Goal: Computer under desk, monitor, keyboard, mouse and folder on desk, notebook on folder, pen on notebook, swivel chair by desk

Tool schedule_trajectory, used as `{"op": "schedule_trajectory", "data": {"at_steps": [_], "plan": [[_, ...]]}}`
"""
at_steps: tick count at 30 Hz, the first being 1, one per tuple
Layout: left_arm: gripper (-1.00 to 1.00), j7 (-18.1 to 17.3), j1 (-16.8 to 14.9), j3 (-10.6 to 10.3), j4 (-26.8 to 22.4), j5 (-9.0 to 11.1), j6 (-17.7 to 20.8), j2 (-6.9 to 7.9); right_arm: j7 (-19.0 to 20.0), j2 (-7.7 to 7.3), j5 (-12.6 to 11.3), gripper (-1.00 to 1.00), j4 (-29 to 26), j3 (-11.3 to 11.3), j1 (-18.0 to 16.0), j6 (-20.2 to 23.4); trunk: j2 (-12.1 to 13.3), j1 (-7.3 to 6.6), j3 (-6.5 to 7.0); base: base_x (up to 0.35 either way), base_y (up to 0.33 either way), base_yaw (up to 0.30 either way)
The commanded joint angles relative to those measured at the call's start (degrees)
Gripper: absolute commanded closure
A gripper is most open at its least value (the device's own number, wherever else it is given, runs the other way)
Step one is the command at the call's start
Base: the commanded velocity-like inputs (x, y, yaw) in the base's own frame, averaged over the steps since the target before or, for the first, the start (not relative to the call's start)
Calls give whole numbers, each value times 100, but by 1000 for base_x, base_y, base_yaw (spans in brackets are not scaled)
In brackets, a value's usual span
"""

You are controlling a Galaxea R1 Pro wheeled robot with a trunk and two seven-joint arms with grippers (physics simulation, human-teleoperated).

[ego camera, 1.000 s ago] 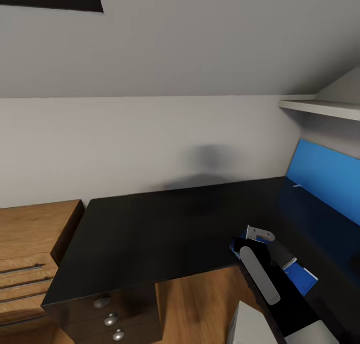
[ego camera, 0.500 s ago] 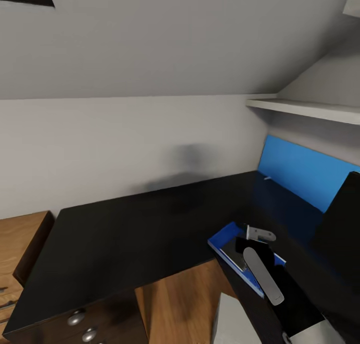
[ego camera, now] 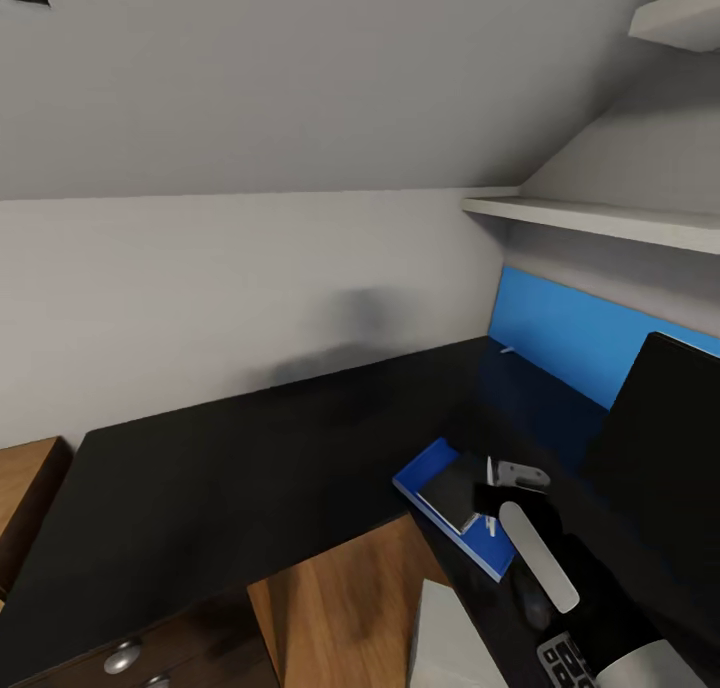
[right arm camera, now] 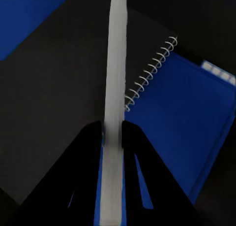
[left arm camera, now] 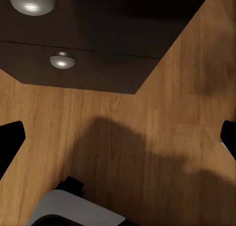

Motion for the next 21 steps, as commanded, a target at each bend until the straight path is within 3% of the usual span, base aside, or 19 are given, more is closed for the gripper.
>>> {"op": "schedule_trajectory", "data": {"at_steps": [1,5,13,18,21], "plan": [[-100,16,-4,-18,-10,56,-43,7,82,-20,-21,100,1,19,-6,-6,-4,1,-5,0,0,-12],[-100,14,-4,-19,-10,56,-43,6,441,-34,314,100,8,32,-6,-20,-4,1,-5,0,0,-4],[-100,13,-4,-19,-10,56,-43,4,617,-37,444,100,-28,48,-6,-37,-4,1,-5,0,0,0],[-100,13,-4,-19,-10,57,-43,7,997,-62,498,100,-10,51,-6,-167,-4,1,-5,0,0,0],[-100,12,-4,-19,-10,62,-43,6,1267,-99,684,100,7,45,-6,-240,-4,1,-5,0,0,0]]}}
